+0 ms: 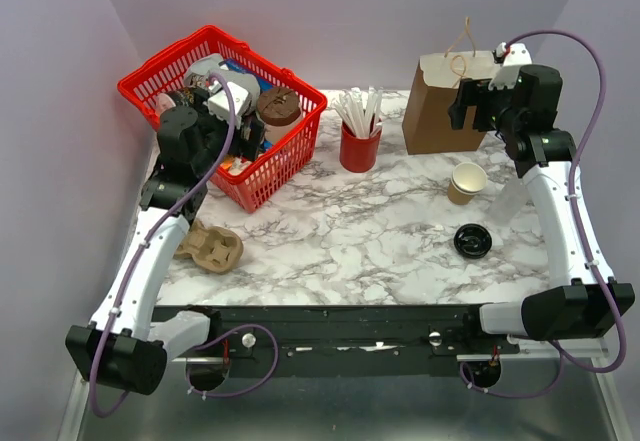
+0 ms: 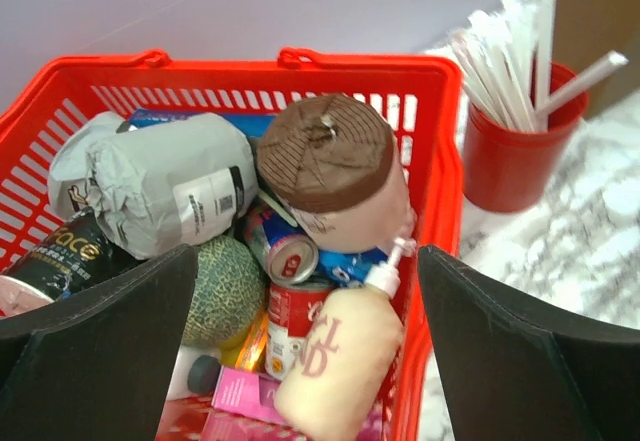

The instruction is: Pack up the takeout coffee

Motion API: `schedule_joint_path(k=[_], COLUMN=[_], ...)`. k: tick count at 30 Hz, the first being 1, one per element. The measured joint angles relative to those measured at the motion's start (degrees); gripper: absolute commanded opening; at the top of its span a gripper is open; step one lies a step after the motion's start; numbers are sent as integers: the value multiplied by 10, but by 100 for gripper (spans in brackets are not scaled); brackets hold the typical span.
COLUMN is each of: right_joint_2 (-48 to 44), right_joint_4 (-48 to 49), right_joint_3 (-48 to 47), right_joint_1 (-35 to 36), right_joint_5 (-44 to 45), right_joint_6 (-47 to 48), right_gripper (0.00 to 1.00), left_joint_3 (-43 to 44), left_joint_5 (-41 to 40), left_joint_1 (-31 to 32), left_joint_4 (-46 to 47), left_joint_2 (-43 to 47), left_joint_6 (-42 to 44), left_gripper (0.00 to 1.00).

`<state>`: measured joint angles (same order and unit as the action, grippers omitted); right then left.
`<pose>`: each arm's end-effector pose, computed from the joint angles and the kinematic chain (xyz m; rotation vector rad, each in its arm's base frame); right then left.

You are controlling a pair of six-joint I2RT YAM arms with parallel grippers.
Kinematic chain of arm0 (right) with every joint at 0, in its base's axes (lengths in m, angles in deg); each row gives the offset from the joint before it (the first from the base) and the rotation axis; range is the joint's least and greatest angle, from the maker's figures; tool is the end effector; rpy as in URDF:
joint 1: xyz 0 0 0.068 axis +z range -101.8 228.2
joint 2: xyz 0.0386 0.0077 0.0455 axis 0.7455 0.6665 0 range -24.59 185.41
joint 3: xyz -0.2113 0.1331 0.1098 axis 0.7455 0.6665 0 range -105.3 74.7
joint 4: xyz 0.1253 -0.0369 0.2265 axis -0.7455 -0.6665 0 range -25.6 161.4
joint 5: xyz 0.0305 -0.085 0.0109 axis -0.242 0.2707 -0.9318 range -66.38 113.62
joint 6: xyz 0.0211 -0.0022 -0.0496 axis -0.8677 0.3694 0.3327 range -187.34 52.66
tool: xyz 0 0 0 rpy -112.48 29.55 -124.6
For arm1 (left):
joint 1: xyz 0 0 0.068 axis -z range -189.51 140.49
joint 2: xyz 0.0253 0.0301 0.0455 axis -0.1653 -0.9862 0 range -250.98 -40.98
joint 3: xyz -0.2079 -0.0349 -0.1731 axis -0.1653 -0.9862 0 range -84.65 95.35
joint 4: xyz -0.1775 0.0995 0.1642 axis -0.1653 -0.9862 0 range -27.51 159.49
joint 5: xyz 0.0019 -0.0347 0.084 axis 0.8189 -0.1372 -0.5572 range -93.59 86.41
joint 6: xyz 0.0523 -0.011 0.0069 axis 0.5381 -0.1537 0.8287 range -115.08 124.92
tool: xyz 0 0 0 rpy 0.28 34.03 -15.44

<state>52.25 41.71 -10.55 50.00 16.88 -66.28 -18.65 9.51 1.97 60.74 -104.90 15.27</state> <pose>0.2951 0.0134 0.4261 -0.1264 1.9374 0.1226 0.2478 -0.0586 0.4068 0.4867 1.6168 -0.2076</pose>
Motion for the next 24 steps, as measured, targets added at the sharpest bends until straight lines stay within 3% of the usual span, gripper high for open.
schedule_joint_path(k=[8, 15, 20, 24], right_joint_2=[-4, 5, 30, 44], right_joint_4=[-3, -54, -70, -76], right_joint_3=[0, -8, -19, -19], right_joint_1=[0, 1, 2, 2], right_joint_5=[-61, -236, -304, -335], right_joint_6=[52, 125, 142, 143], right_gripper=[100, 100, 100, 100], left_joint_3=[51, 123, 123, 121], left_joint_5=[39, 87, 120, 130], left_joint_1=[0, 0, 0, 0], left_joint_4=[-200, -374, -540, -620], left_joint_2=[90, 98, 98, 99], left_joint_6=[86, 122, 251, 360], left_gripper=[98, 94, 87, 85])
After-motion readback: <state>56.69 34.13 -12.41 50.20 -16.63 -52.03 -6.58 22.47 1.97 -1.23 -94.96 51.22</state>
